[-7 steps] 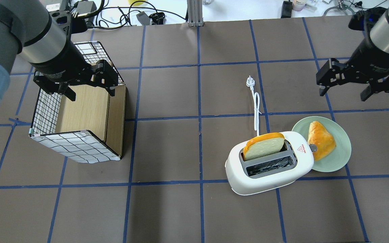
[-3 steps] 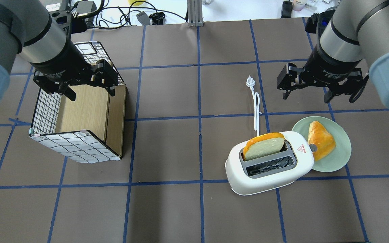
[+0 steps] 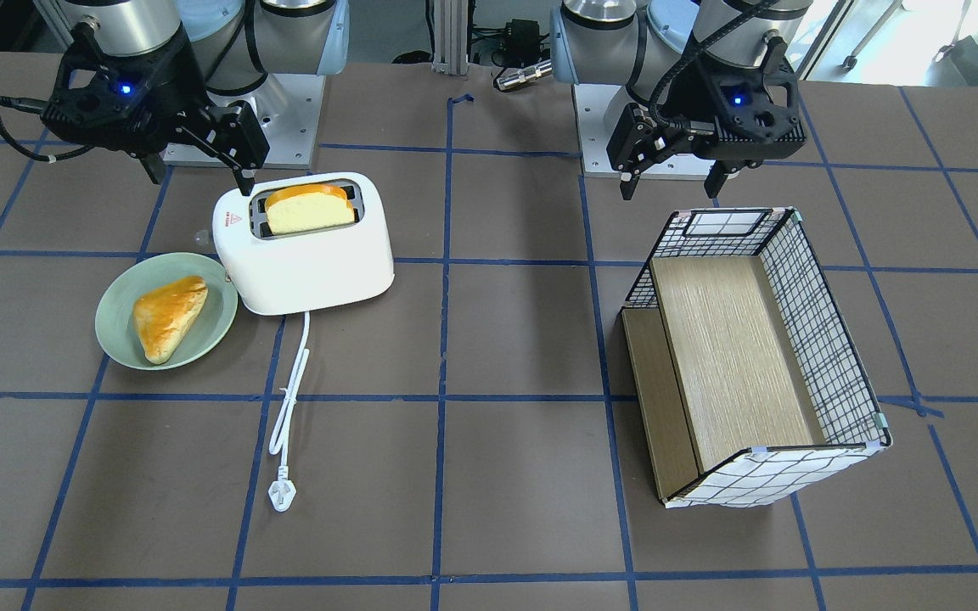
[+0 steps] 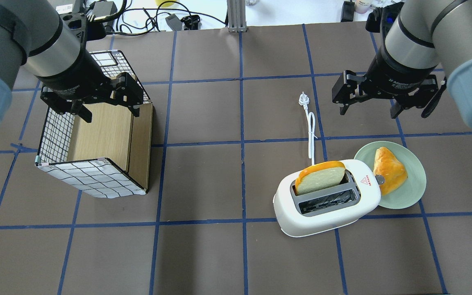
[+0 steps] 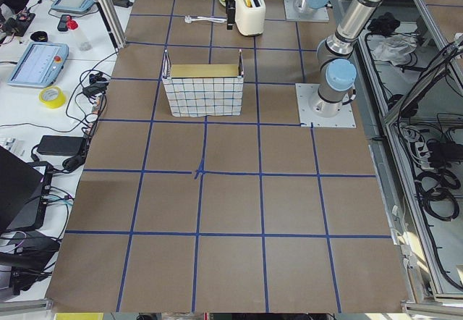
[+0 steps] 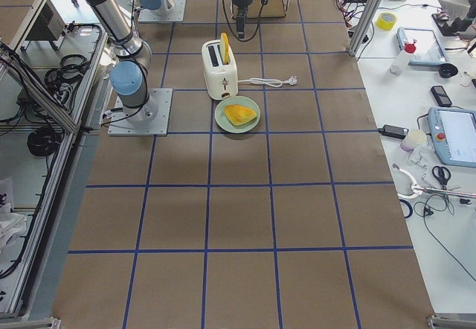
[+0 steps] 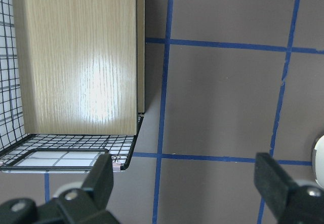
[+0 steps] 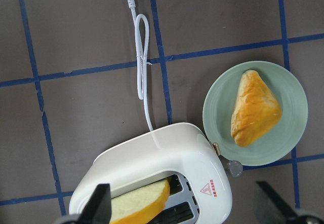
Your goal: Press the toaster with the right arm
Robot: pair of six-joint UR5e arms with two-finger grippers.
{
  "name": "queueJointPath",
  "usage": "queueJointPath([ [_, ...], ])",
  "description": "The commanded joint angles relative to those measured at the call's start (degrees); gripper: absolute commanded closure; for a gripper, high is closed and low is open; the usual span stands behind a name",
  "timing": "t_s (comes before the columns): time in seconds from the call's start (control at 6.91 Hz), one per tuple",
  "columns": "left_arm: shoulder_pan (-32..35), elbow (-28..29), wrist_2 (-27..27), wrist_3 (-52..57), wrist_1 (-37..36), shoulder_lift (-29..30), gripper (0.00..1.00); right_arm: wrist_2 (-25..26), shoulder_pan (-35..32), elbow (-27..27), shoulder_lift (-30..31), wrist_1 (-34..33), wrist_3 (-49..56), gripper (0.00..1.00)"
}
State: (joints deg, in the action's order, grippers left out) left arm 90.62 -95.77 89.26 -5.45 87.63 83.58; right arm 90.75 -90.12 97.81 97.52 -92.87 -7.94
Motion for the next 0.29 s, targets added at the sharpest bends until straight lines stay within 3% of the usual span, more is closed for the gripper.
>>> queueJointPath([
  [0.0,0.0,0.0,0.0,0.0,0.0,0.0,0.00,0.0,-0.1,-0.3,-0.2,0.2,0.3,0.00],
  [0.14,0.0,0.1,0.0,0.0,0.0,0.0,0.00,0.0,0.0,-0.3,-0.2,0.2,0.4,0.00],
])
